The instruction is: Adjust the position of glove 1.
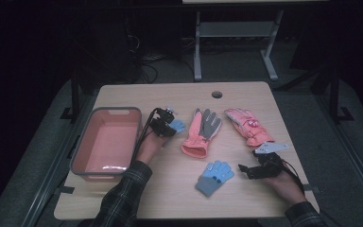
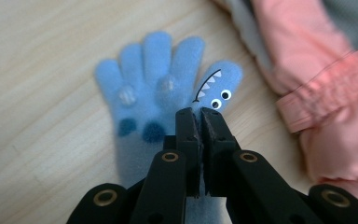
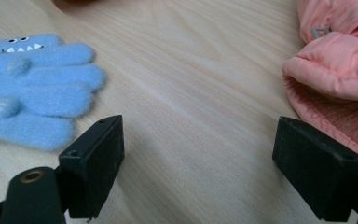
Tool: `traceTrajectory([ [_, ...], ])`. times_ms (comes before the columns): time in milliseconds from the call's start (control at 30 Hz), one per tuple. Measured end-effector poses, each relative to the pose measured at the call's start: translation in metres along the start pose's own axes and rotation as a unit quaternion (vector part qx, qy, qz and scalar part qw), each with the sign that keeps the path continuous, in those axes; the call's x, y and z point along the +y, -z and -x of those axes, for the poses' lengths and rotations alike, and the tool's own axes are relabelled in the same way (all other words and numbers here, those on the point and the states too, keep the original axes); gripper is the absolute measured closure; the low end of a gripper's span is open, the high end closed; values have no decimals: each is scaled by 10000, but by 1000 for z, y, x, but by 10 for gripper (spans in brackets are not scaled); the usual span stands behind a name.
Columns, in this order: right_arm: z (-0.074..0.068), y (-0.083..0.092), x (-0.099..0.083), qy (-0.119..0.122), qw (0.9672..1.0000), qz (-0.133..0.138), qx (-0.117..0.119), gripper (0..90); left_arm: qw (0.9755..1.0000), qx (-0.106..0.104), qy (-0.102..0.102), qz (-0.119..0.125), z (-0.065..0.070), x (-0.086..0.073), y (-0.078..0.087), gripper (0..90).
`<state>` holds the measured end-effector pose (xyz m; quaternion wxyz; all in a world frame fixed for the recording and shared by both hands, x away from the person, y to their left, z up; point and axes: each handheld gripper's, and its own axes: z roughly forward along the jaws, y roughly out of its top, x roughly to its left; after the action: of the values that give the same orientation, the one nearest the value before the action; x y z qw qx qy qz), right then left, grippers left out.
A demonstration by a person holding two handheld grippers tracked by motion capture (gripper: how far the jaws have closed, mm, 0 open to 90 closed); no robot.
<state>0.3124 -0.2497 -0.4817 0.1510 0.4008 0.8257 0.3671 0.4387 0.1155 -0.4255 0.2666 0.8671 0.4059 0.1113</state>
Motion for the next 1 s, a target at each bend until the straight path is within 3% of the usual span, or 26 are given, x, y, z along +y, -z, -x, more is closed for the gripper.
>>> traceTrajectory([
  [233,0,0,0,4,10000,-1,-1,159,9987,-274,191,373,-2,3,25,865],
  [633,0,0,-1,21,10000,9,-5,163,9939,-806,205,718,-7,-4,56,867],
  [800,5,6,1,-45,10000,-23,-24,396,9905,-1030,298,857,-7,-11,64,868],
  [900,2,10,2,-40,9999,-57,103,570,9889,-1117,335,925,-5,-12,67,868],
  [1000,-3,13,6,61,9996,-11,284,756,9892,-1107,268,924,-3,-13,71,868],
])
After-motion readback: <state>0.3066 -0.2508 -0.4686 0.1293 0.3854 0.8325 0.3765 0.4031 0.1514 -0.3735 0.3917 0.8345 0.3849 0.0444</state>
